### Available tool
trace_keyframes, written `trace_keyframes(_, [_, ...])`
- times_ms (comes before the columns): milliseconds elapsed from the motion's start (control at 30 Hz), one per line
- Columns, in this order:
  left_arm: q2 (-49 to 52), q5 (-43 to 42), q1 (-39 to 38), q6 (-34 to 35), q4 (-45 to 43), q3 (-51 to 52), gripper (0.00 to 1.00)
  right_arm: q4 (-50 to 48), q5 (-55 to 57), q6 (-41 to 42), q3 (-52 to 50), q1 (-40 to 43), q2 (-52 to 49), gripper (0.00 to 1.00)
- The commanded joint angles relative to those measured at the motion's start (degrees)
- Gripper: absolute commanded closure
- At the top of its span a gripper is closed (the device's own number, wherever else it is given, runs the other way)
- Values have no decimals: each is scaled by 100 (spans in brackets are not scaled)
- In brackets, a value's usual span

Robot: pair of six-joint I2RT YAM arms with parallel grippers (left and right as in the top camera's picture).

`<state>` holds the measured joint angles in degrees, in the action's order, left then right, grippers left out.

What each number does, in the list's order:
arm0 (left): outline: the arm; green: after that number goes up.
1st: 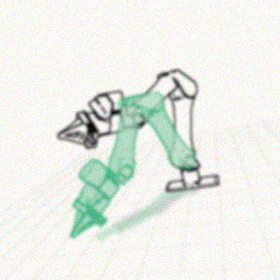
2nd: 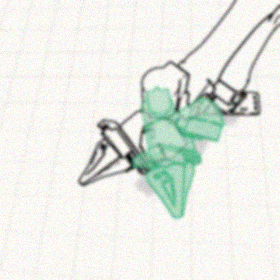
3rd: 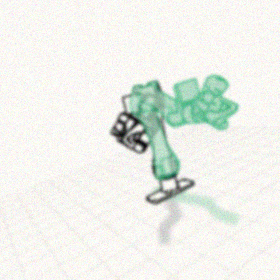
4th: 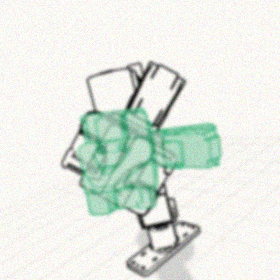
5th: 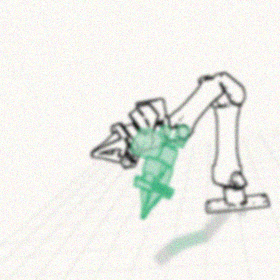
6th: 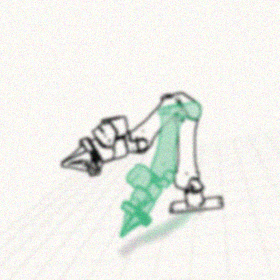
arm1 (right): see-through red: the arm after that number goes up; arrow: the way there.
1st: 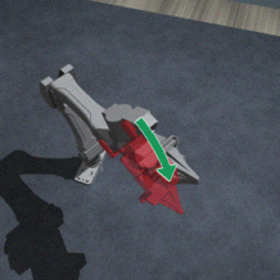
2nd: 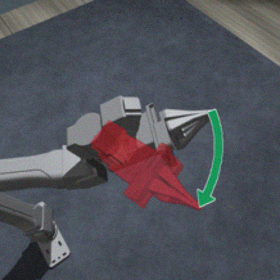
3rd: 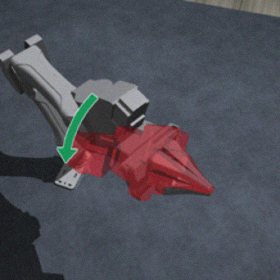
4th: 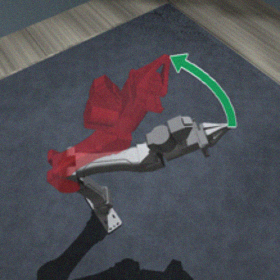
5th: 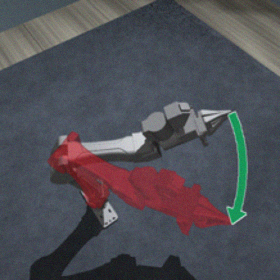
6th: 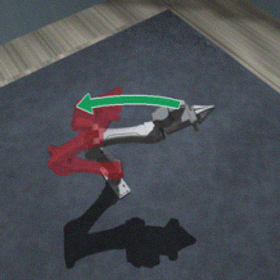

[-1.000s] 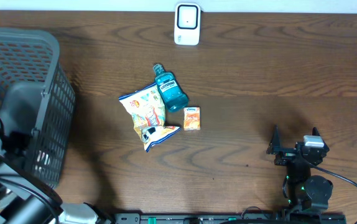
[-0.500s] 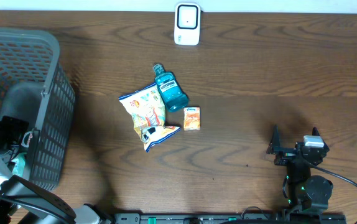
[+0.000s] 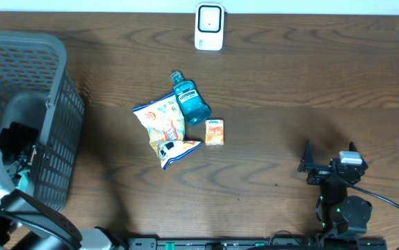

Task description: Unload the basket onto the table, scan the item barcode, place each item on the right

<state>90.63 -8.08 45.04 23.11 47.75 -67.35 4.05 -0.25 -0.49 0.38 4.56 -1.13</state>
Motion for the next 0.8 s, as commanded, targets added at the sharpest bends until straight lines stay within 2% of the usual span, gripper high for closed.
trace_keyframes(0, [323,17,-212,13,-186,-37,2,24,-15,-44,-7,28,0,1])
trace_keyframes(233, [940,426,-334,796,-227,-37,2,24,-15,-46,-7,28,0,1])
trace_keyframes(633, [1611,426,-334,828,-844,-37,2,24,-15,-44,-7,28,0,1])
trace_keyframes(667, [1652,428,-334,826,-863,-37,10,24,-15,-44,-7,28,0,1])
trace_keyframes(700, [1683,428,-334,826,-863,-37,22,24,-15,-44,-7,28,0,1])
trace_keyframes(767, [1718,428,-334,828,-866,-37,37,24,-15,-44,-7,28,0,1])
